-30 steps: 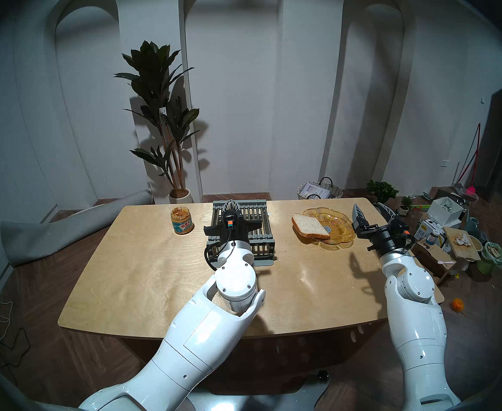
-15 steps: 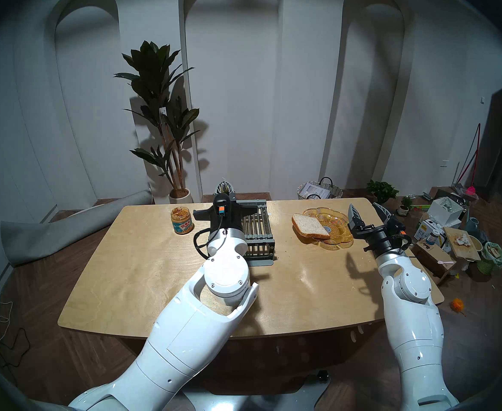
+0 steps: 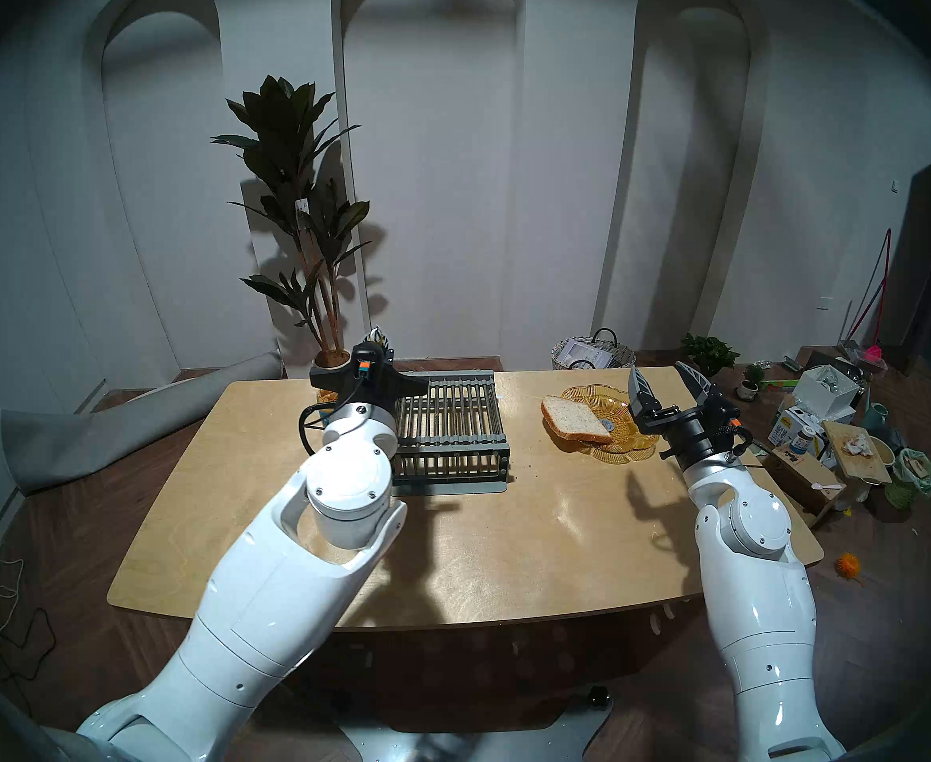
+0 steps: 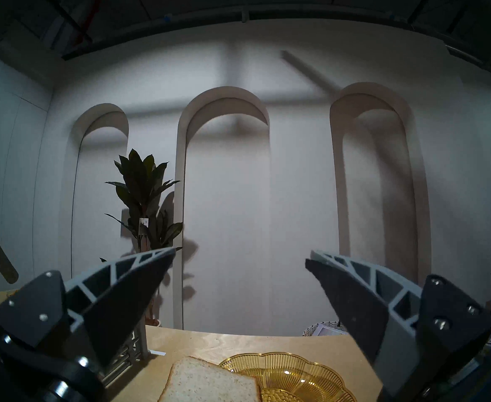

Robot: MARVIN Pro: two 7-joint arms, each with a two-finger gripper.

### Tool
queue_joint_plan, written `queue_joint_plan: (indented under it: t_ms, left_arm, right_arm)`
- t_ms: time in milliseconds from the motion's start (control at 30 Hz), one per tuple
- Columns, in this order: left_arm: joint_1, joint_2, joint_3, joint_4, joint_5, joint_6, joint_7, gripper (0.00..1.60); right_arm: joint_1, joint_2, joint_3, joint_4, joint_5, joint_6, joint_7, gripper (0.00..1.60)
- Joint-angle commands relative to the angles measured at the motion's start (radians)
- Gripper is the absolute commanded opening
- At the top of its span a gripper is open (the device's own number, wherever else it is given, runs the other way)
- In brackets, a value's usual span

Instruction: Spread peanut butter over the slice of bread with the knife

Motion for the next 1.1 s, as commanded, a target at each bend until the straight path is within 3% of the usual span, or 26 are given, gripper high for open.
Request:
queue_joint_plan:
  t_ms: [0,233,867,1067]
  left_arm:
    - [-0.058,0.085,-0.066,0.009,-0.05,0.023,-0.107,0.0]
    - [-0.123,0.139,-0.078,0.096,-0.054,0.031,-0.217,0.0]
    - [-0.215,0.179,-0.124,0.222,-0.113,-0.009,-0.386,0.0]
    - [-0.231,0.19,-0.113,0.273,-0.119,-0.006,-0.435,0.0]
  right_arm:
    - [-0.015,-0.014,-0.008,-0.056,-0.014,0.008,-0.019,1.6]
    - [-0.023,-0.022,-0.023,-0.071,-0.033,0.011,-0.038,1.6]
    - [-0.019,-0.049,-0.066,-0.092,-0.084,0.018,-0.097,1.6]
    - [-0.019,-0.059,-0.085,-0.097,-0.101,0.022,-0.115,1.6]
